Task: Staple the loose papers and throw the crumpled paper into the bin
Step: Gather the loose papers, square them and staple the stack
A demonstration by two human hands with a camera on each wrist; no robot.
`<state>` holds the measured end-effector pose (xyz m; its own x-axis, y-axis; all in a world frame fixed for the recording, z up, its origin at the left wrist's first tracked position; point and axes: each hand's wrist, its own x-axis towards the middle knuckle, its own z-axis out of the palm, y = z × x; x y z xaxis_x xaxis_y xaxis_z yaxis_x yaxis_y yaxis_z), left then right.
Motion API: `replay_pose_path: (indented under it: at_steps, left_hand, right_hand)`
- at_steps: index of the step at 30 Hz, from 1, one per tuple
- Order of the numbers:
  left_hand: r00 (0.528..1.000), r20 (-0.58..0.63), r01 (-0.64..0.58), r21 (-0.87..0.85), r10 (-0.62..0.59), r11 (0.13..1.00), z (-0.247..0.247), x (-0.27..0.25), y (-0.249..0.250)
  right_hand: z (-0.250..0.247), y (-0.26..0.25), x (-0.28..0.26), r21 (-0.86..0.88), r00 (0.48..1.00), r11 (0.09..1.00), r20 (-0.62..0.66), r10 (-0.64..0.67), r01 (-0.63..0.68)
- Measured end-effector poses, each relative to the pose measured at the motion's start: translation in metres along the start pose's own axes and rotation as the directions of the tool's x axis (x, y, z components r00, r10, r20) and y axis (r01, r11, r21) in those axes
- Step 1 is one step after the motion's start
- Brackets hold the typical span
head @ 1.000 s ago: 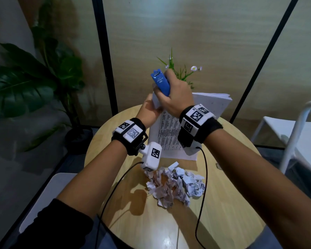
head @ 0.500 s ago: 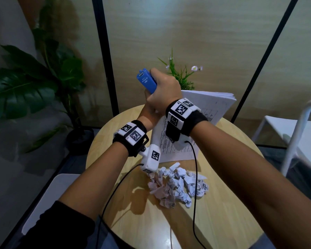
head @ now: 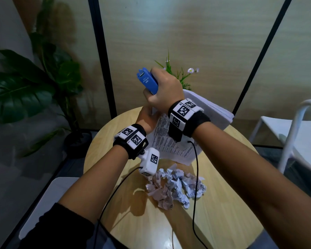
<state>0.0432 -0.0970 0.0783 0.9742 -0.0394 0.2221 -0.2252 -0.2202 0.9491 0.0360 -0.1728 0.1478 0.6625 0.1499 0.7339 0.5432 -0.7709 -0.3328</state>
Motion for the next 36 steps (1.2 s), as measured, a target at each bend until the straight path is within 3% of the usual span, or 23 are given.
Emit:
replay_pose_path:
  at_steps: [5, 9, 13, 15, 19, 25, 27, 30, 33, 36]
  left_hand:
    - [0.998, 0.039, 0.039, -0.008, -0.039, 0.999, 0.0, -0.003, 0.002]
    - [0.998, 0.058, -0.001, 0.03, -0.001, 1.0, 0.001, 0.0, -0.001]
    - [0.998, 0.065, -0.024, 0.084, 0.019, 0.996, 0.0, 0.001, 0.004]
    - [0.996, 0.076, -0.044, 0.05, 0.04, 0.998, -0.002, 0.0, 0.008]
    - [0.998, 0.011, -0.055, -0.022, 0.055, 0.998, -0.01, 0.0, 0.009]
    - [0.996, -0.085, -0.04, -0.124, 0.029, 0.991, -0.02, 0.003, 0.013]
    - [0.994, -0.104, -0.028, -0.161, 0.011, 0.987, -0.021, 0.003, 0.017]
    - [0.995, -0.101, -0.013, -0.215, -0.01, 0.976, -0.021, 0.007, 0.023]
    - [0.997, -0.079, 0.01, -0.202, -0.027, 0.979, -0.02, 0.012, 0.027]
    - [0.996, -0.082, 0.025, -0.208, -0.042, 0.978, -0.021, 0.015, 0.027]
  right_hand:
    - [-0.003, -0.002, 0.003, -0.061, 0.998, 0.997, 0.014, 0.054, -0.053]
    - [-0.005, 0.002, 0.008, -0.106, 0.994, 0.99, 0.043, 0.096, -0.091]
    - [-0.008, 0.01, 0.011, 0.002, 0.998, 0.999, 0.022, 0.053, -0.053]
    - [-0.016, 0.018, 0.016, 0.077, 0.991, 0.99, -0.046, 0.125, -0.121]
    - [-0.045, 0.051, 0.026, 0.284, 0.893, 0.895, -0.197, 0.404, -0.343]
    - [-0.087, 0.118, -0.023, 0.179, 0.82, 0.886, -0.336, 0.464, -0.428]
    - [-0.087, 0.139, -0.054, 0.137, 0.789, 0.841, -0.296, 0.539, -0.524]
    - [-0.072, 0.158, -0.111, -0.035, 0.7, 0.7, -0.088, 0.708, -0.713]
    - [-0.044, 0.17, -0.173, -0.209, 0.608, 0.627, 0.151, 0.779, -0.751]
    - [-0.018, 0.182, -0.214, -0.376, 0.483, 0.565, 0.296, 0.824, -0.734]
